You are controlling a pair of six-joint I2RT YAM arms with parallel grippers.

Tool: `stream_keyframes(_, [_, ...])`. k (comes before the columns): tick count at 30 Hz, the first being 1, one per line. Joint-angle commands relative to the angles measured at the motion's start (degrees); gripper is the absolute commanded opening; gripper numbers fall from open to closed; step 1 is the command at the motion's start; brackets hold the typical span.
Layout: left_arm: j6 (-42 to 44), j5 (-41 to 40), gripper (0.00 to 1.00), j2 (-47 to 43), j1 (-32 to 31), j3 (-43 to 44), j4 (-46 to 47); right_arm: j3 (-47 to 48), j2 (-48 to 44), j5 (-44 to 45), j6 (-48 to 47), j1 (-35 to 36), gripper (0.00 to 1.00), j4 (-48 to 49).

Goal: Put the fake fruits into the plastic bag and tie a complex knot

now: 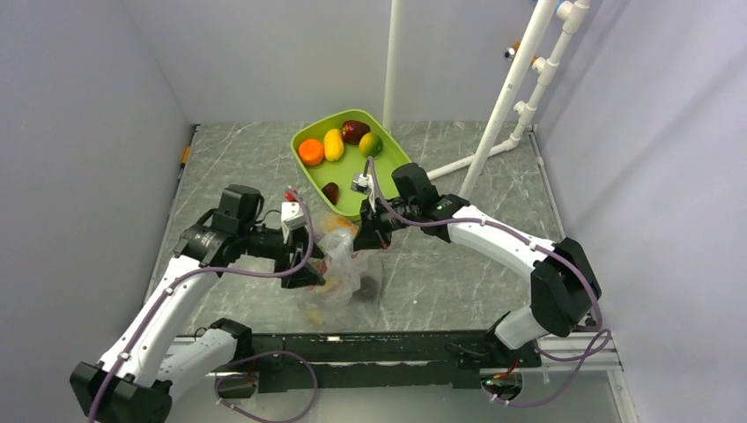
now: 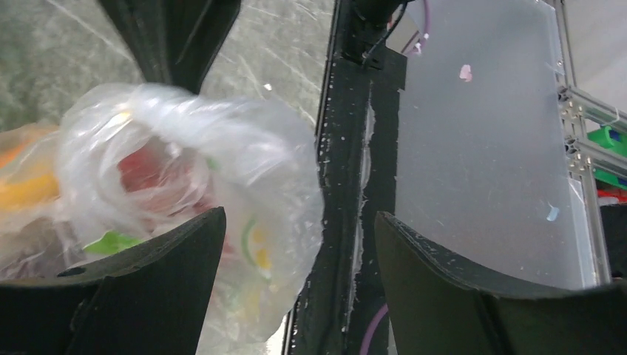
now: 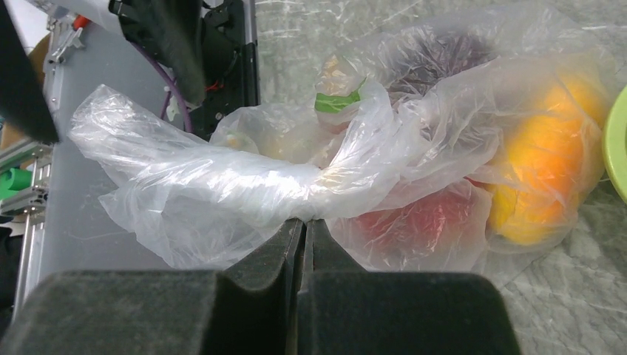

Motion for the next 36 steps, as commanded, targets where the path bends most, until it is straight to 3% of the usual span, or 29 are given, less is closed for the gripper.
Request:
stream_keyframes(1, [-12.2,-8.9,0.79,0.0,-7.8,3.3,6.6,0.8,-2.6,2.9,0.1,0.9,0.00,1.2])
stream_keyframes(6, [-21.4,-17.5,0.79,2.5,-11.6,5.2,8.8,0.7,-3.3,4.2,-0.1,1.4,0.00,1.5])
stream_keyframes(10, [-27.3,-20.6,0.70,5.1,-12.1,5.9,8.6,0.8,-3.7,4.6,-1.1,1.6,0.00,0.8])
stream_keyframes(14, [-29.5,-20.2,0.47,6.6,-10.0,5.3,7.6,0.9,-4.1,4.3,-2.6,1.6,0.00,-0.3])
stream_keyframes(17, [-30.6,-18.8,0.24,6.3,-5.7,3.1,9.4,0.8,-4.4,4.0,-3.7,1.6,0.00,-1.1])
stream_keyframes(21, [-30.1,-12.8,0.00,6.8,-1.0,1.4,10.7,0.6,-4.8,4.1,-5.0,1.4,0.00,-2.3])
stream_keyframes(36, [-14.7,-22.6,0.00,9.1,7.2,1.0,0.6,-1.7,-11.4,12.7,-27.7,-6.9,0.00,-21.9])
